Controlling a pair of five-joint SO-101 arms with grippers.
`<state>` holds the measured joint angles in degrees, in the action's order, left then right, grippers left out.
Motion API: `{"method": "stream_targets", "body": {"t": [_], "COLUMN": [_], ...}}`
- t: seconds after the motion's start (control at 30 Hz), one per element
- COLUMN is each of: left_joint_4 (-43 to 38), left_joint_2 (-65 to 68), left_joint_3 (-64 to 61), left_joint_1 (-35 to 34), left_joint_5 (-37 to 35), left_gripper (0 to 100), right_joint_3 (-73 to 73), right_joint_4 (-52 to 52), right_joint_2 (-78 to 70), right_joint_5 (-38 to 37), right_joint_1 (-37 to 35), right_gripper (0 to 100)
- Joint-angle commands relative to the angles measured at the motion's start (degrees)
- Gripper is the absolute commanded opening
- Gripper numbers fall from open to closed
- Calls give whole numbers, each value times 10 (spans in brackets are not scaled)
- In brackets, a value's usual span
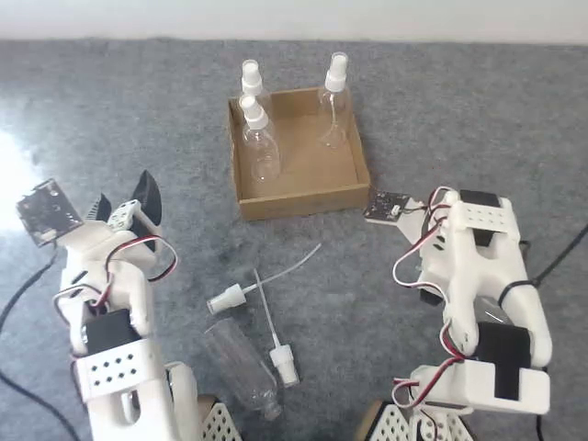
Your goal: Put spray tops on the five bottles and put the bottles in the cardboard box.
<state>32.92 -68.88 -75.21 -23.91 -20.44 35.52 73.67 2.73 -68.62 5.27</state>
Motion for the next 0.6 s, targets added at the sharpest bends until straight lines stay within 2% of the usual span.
{"method": "stream_targets", "body": {"t": [0.0,0.17,0.33,0.57], "left_joint_4": [-15,-14,-14,-14], "left_joint_2": [-4,-4,-4,-4], "left_joint_3": [4,4,4,4], "left_joint_1": [1,1,1,1], "left_joint_5": [5,5,5,5], "left_gripper": [246,246,246,246], "right_joint_3": [8,4,-26,-63], "right_joint_4": [-39,-36,0,22], "right_joint_2": [36,44,44,44], "right_joint_5": [-10,-27,-25,79], "right_joint_1": [-2,-6,-31,-116], "right_gripper": [174,91,76,78]}}
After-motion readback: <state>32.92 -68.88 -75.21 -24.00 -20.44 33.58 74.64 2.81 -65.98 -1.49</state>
